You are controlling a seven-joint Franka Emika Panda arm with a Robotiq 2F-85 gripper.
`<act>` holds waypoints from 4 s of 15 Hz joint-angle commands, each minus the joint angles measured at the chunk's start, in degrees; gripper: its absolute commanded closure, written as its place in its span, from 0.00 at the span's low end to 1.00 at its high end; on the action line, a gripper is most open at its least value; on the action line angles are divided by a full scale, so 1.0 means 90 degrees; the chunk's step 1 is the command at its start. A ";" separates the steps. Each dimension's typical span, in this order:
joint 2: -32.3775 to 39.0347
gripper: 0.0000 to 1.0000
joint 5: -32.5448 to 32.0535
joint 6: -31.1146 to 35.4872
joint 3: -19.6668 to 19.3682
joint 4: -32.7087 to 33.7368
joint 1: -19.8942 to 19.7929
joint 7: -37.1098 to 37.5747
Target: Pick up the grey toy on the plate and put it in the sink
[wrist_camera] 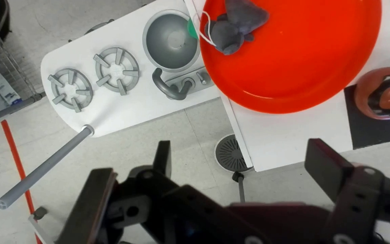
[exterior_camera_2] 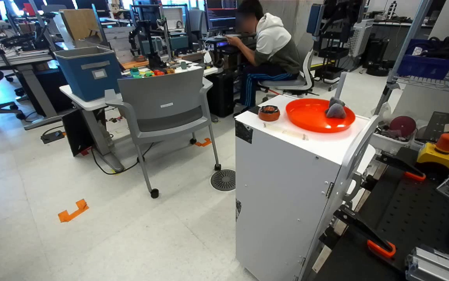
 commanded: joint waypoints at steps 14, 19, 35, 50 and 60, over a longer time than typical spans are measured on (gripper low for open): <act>0.0046 0.00 0.0482 -0.0180 0.0183 -0.0132 0.0097 -0.1020; 0.0135 0.00 0.0833 -0.0594 0.0186 0.0052 0.0057 -0.1292; 0.0282 0.00 0.1060 -0.1217 0.0094 0.0334 -0.0115 -0.1603; 0.0238 0.00 0.0946 -0.1016 0.0098 0.0172 -0.0083 -0.1482; 0.0350 0.00 0.0936 -0.0764 0.0098 0.0203 -0.0030 -0.0945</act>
